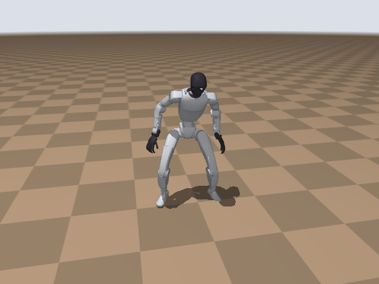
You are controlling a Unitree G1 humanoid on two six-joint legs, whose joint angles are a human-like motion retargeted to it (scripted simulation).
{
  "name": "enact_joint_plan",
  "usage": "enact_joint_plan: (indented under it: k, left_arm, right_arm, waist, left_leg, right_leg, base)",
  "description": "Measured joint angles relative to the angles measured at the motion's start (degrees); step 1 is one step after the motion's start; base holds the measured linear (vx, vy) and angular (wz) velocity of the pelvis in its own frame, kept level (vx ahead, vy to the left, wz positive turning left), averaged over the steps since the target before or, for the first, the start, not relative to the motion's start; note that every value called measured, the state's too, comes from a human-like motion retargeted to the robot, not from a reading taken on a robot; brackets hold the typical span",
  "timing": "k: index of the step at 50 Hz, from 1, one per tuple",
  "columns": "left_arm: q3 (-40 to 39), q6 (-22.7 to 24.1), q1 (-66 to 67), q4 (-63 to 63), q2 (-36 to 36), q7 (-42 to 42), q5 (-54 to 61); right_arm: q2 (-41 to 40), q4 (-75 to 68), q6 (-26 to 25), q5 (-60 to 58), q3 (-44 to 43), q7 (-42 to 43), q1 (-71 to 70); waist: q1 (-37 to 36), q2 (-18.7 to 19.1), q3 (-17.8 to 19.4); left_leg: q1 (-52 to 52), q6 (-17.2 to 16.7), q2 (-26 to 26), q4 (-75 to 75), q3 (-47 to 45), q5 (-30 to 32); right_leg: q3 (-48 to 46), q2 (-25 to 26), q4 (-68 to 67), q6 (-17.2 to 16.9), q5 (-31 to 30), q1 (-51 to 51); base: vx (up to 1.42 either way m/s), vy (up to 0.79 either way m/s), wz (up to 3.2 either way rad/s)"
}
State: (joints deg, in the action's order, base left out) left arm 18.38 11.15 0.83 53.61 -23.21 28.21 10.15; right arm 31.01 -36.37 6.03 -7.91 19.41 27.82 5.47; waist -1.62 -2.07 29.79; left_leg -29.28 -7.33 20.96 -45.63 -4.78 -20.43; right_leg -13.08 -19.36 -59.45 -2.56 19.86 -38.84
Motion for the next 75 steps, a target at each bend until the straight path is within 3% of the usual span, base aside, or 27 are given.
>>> enact_joint_plan:
  k: [2, 4, 7, 10, 13, 17, 19, 22, 25, 26, 28, 30, 33, 35, 37, 41, 45, 48, 52, 55, 56, 60, 63, 65, 68, 72, 75]
  left_arm:
    - [-1.16, -0.82, -2.16, -1.19, 1.11, 0.34, 3.21]
    - [-2.87, 1.49, -2.20, -1.53, 3.69, 2.41, 6.22]
    - [-4.88, 0.48, -2.58, 2.45, 6.04, 0.49, 7.66]
    - [-6.75, -2.66, -2.69, 10.66, 6.65, -5.12, 8.19]
    - [-7.57, -3.82, -1.87, 16.37, 6.65, -8.62, 4.93]
    - [-6.16, -4.54, -1.42, 15.86, 4.58, -13.81, -5.30]
    - [-4.68, -5.06, -2.28, 13.53, 3.39, -14.92, -7.89]
    - [-2.62, -4.36, -3.88, 11.84, 2.75, -13.46, -10.52]
    - [1.02, -4.13, -6.28, 11.77, 1.53, -10.00, -10.65]
    - [2.46, -3.96, -7.37, 11.81, 0.54, -9.22, -11.16]
    - [4.71, -3.83, -9.92, 11.55, -1.47, -7.71, -12.40]
    - [6.22, -4.49, -13.85, 11.03, -2.72, -6.63, -13.10]
    - [3.69, -5.04, -18.10, 9.96, -2.67, -3.17, -9.62]
    - [0.49, -5.41, -18.88, 8.10, -1.83, -0.37, -6.86]
    - [-2.83, -5.63, -17.78, 6.70, -1.25, 2.16, -5.34]
    - [-5.81, -5.15, -12.61, 6.84, -1.53, 2.41, -7.72]
    - [-2.12, -7.14, -10.80, 10.66, -1.61, -0.59, -15.72]
    - [1.09, -7.77, -10.59, 12.12, -1.07, -2.89, -24.83]
    - [0.88, -7.89, -11.60, 12.13, -0.05, -5.94, -27.68]
    - [-0.60, -6.47, -12.90, 11.42, 0.14, -7.89, -22.54]
    - [-0.77, -6.03, -13.30, 11.16, -0.18, -7.80, -20.22]
    - [-1.11, -4.72, -15.20, 9.96, -1.29, -3.48, -9.59]
    - [-2.29, -4.52, -15.94, 9.31, -0.33, 0.07, -3.61]
    - [-3.72, -4.97, -15.35, 8.50, 0.55, 0.65, -2.27]
    - [-6.38, -6.62, -11.96, 7.05, 1.10, 0.66, -4.62]
    - [-7.65, -5.84, -5.02, 8.27, 0.95, 0.77, -11.02]
    - [-6.74, -6.85, -3.30, 10.55, 1.19, -0.91, -15.92]
  right_arm:
    - [0.33, -2.15, -0.91, 1.52, 1.47, 0.63, -1.92]
    - [2.14, -2.14, -2.13, -1.61, -2.08, -0.82, -1.00]
    - [2.27, -3.13, -3.57, -0.07, -1.56, -1.08, -3.90]
    - [0.04, -6.64, -2.75, 5.41, 3.10, 0.57, -9.85]
    - [-1.74, -8.13, -1.33, 6.88, 3.57, 0.97, -12.74]
    - [-3.68, -8.20, -0.72, 6.85, 2.35, -1.04, -11.87]
    - [-4.44, -8.55, -3.27, 6.04, -0.29, -3.43, -9.93]
    - [-5.74, -9.87, -3.18, 7.32, -3.74, -6.13, -6.59]
    - [-6.27, -11.26, -2.99, 10.08, -4.88, -7.72, -3.91]
    - [-6.35, -11.60, -2.11, 10.82, -3.97, -7.45, -3.30]
    - [-6.49, -12.32, -0.87, 10.88, -1.87, -6.46, -2.39]
    - [-6.34, -13.19, -0.69, 8.99, -0.53, -6.53, -2.01]
    - [-5.93, -14.53, -2.45, 6.12, 0.37, -5.85, -2.37]
    - [-5.56, -15.13, -3.28, 4.93, 0.32, -5.00, -3.36]
    - [-5.38, -15.59, -4.27, 4.64, 1.16, -3.75, -5.26]
    - [-5.11, -15.33, -2.70, 3.40, 5.20, -0.33, -10.17]
    - [-3.99, -13.20, -4.48, -0.54, 5.72, 0.28, -12.29]
    - [-3.69, -10.60, -3.04, -2.66, 3.54, -0.42, -9.67]
    - [-5.02, -11.42, -4.09, -2.58, -1.45, -6.60, -5.79]
    - [-5.21, -12.67, -4.23, -0.85, -3.68, -10.48, -2.36]
    - [-5.19, -13.15, -3.68, 0.60, -3.43, -9.98, -1.50]
    - [-4.93, -15.51, -2.65, 5.03, -2.05, -5.67, -0.52]
    - [-3.68, -16.04, -3.12, 6.14, -1.37, -3.77, -1.61]
    - [-2.57, -16.02, -3.79, 5.91, -0.41, -3.86, -3.00]
    - [-0.69, -17.34, -6.44, 3.37, 2.71, -5.72, -7.78]
    - [-0.94, -21.46, -5.38, -0.35, 8.36, -2.03, -15.35]
    - [-2.07, -24.15, -4.99, -0.26, 10.08, 0.88, -18.00]
  waist:
    - [-0.04, 0.54, 0.00]
    - [-0.88, 2.41, 0.00]
    - [-2.69, 1.86, 0.00]
    - [-3.39, 0.80, 0.00]
    - [-4.63, -1.48, 0.00]
    - [-4.99, -4.61, -0.31]
    - [-3.25, -5.06, 0.00]
    - [-1.82, -2.67, 0.00]
    - [-0.56, -0.68, 0.00]
    - [-0.45, -0.54, 0.00]
    - [-0.21, -0.05, 0.00]
    - [1.20, 0.55, 0.00]
    - [0.11, 1.83, 0.00]
    - [-0.36, 1.70, 0.00]
    - [-1.21, 1.03, 0.00]
    - [-2.56, -0.49, 0.00]
    - [-2.86, -3.47, 0.00]
    - [-0.74, -4.37, 0.00]
    - [-0.62, -2.55, 0.00]
    - [-1.88, 0.48, 0.00]
    - [-2.41, 0.87, 0.00]
    - [-2.64, 2.30, 0.00]
    - [-2.34, 3.82, 0.00]
    - [-2.97, 4.35, 0.00]
    - [-2.90, 3.46, 0.00]
    - [-3.12, 1.83, 0.00]
    - [-2.83, -0.24, 0.00]
  left_leg:
    - [-0.07, -0.30, 0.15, 2.33, 0.94, 1.55]
    - [1.52, -1.78, 0.87, 4.37, 1.40, 3.51]
    - [3.29, -1.32, 2.50, 7.21, 0.22, 7.58]
    - [3.92, 1.47, 6.97, 6.66, -3.96, 12.78]
    - [4.12, 2.63, 8.33, -0.38, -10.74, 6.97]
    - [3.12, 1.70, -0.46, -4.66, -14.28, -3.57]
    - [4.30, 1.31, -7.38, 2.35, -14.21, -2.54]
    - [6.52, 3.54, -9.54, 12.37, -11.17, 2.21]
    - [5.07, 6.46, -4.52, 9.43, -7.36, 4.17]
    - [3.17, 5.18, -1.99, 4.98, -6.43, 3.37]
    - [0.91, 2.24, 1.82, 0.53, -4.49, 2.71]
    - [-0.61, 0.73, 1.74, 1.57, -1.61, 3.49]
    - [0.98, -2.00, 3.09, 7.50, 0.39, 7.71]
    - [2.28, -2.11, 3.36, 10.75, 0.05, 8.78]
    - [4.55, -0.83, 4.93, 13.56, -2.03, 8.22]
    - [5.43, 1.58, 6.85, 11.73, -1.79, 5.31]
    - [2.71, 0.67, 2.06, 4.85, -6.17, 5.28]
    - [0.13, 1.73, -0.90, -3.10, -14.17, 0.49]
    - [4.31, 0.83, -9.54, 10.17, -5.89, 2.40]
    - [6.62, 5.26, -5.55, 13.67, -2.02, 4.06]
    - [4.94, 5.24, -2.85, 8.89, -1.85, 3.16]
    - [1.68, 0.78, 2.90, 1.60, 1.10, 1.70]
    - [2.25, -1.22, 4.00, 4.44, 3.17, 3.54]
    - [3.54, -1.95, 5.16, 6.59, 2.60, 4.00]
    - [7.92, -0.20, 6.13, 13.02, -1.01, 3.39]
    - [7.34, 1.48, 7.16, 8.78, -0.27, 0.34]
    - [2.04, 1.23, 3.87, -0.06, -0.77, -1.80]
  right_leg:
    - [-0.46, -4.01, 2.59, 2.24, 1.05, 1.12]
    - [-1.46, -5.53, 10.62, 1.48, 0.28, 5.90]
    - [-2.37, -4.19, 24.94, 0.79, -6.62, 12.27]
    - [-3.35, -1.46, 23.34, 1.74, -7.07, 12.78]
    - [-3.56, 1.06, 25.52, -0.29, -6.03, 15.06]
    - [-4.02, 3.25, 31.09, 0.44, -7.55, 17.85]
    - [-5.38, 4.18, 35.95, -1.42, -10.91, 20.32]
    - [-3.16, 7.95, 27.39, -3.14, -11.75, 16.52]
    - [3.29, 10.44, 10.28, -4.06, -9.75, 8.86]
    - [4.07, 9.52, 4.15, -3.41, -6.70, 6.40]
    - [3.86, 5.81, -4.07, -1.65, -1.63, 3.29]
    - [2.21, -0.91, -5.90, 0.68, 2.12, 2.61]
    - [0.13, -4.58, 5.47, 3.29, 4.56, 6.71]
    - [-1.64, -5.92, 17.80, 1.96, 0.97, 10.92]
    - [-1.57, -4.23, 26.67, 0.91, -7.13, 13.99]
    - [-0.97, -0.87, 20.56, -0.65, -6.95, 11.20]
    - [-2.39, 1.98, 29.23, 1.86, -7.82, 15.24]
    - [-5.03, 2.04, 29.06, 0.61, -8.40, 15.95]
    - [-3.27, 9.00, 30.92, -2.32, -14.01, 16.46]
    - [2.68, 13.25, 17.49, -4.61, -11.43, 10.94]
    - [3.18, 12.02, 10.52, -3.64, -7.80, 8.67]
    - [1.96, 1.00, -4.58, 2.12, 2.75, 4.84]
    - [2.13, -4.76, 2.11, 4.21, 5.75, 7.30]
    - [1.53, -6.14, 13.83, 3.17, 2.34, 11.11]
    - [1.45, -5.03, 30.01, 0.77, -10.05, 16.99]
    - [1.77, -0.94, 25.67, -2.17, -8.75, 14.02]
    - [1.05, 2.08, 29.99, 1.43, -8.47, 15.14]
  base:
    - [0.08, -0.45, 0.37]
    - [0.11, -0.53, 0.15]
    - [0.10, -0.64, -0.17]
    - [0.08, -0.65, -0.31]
    - [0.08, -0.58, -0.55]
    - [0.07, -0.46, 0.01]
    - [0.00, -0.41, 0.78]
    - [0.03, -0.40, 0.13]
    - [0.06, -0.44, -0.15]
    - [0.11, -0.49, -0.18]
    - [0.13, -0.51, 0.09]
    - [0.08, -0.53, 0.80]
    - [0.04, -0.66, 0.47]
    - [0.07, -0.72, 0.31]
    - [0.05, -0.74, -0.01]
    - [0.05, -0.69, -0.47]
    - [-0.01, -0.57, -0.03]
    - [0.03, -0.42, 0.57]
    - [-0.03, -0.40, -0.24]
    - [0.03, -0.42, -0.63]
    - [0.09, -0.45, -0.55]
    - [0.10, -0.46, -0.07]
    - [0.08, -0.56, 0.30]
    - [0.10, -0.66, 0.02]
    - [0.05, -0.69, -0.10]
    - [0.04, -0.62, -0.77]
    - [0.03, -0.50, -0.20]
